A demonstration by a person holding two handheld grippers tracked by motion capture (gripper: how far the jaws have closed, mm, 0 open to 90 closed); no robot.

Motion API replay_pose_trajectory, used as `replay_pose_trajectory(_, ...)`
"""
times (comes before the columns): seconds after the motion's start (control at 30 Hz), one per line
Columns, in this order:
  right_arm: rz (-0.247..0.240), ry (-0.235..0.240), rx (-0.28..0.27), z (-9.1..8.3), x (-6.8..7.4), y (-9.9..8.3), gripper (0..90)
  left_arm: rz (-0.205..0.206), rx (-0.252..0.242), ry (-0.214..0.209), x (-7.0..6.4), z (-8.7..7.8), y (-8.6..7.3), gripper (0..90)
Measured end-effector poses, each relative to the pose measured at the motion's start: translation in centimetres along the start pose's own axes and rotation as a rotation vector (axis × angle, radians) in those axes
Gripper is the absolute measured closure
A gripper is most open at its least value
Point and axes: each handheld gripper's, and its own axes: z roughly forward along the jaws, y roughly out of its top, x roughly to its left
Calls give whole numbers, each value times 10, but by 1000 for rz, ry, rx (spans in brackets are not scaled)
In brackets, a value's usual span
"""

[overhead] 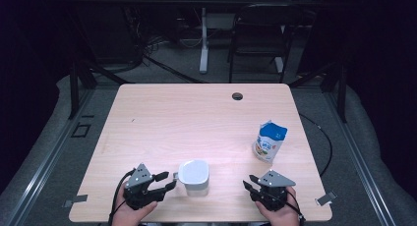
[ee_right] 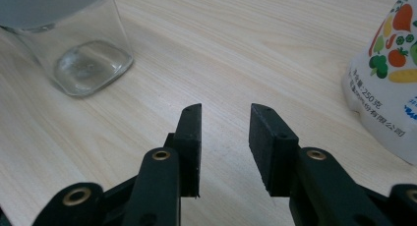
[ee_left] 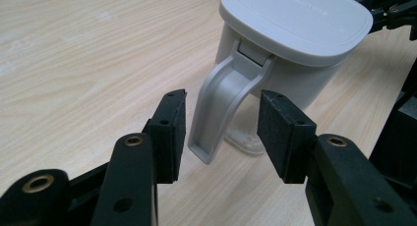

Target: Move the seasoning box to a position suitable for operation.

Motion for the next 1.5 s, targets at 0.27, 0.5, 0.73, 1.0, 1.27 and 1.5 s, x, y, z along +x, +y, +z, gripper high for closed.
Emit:
replay_pose_trajectory(0.27, -17, 19, 3, -5, 0, 10, 685, -16, -4, -3, 5, -7, 7, 612)
replay_pose_trajectory(0.5, -16, 47, -1, -7, 2, 22, 706, -22, -22, 7, 9, -13, 21, 640)
replay_pose_trajectory(0.73, -24, 83, 3, -4, 6, 36, 687, -14, -34, -16, 7, -16, 38, 658)
replay_pose_trajectory(1.0, -30, 114, -3, 3, 12, 53, 688, 23, -17, -27, 0, -12, 51, 672)
replay_pose_trajectory(1.27, -18, 135, -15, 7, 18, 64, 715, 44, -11, -33, -3, -11, 63, 743)
replay_pose_trajectory(1.5, -38, 141, -20, 13, 25, 71, 716, 52, 14, -29, -6, -6, 67, 814)
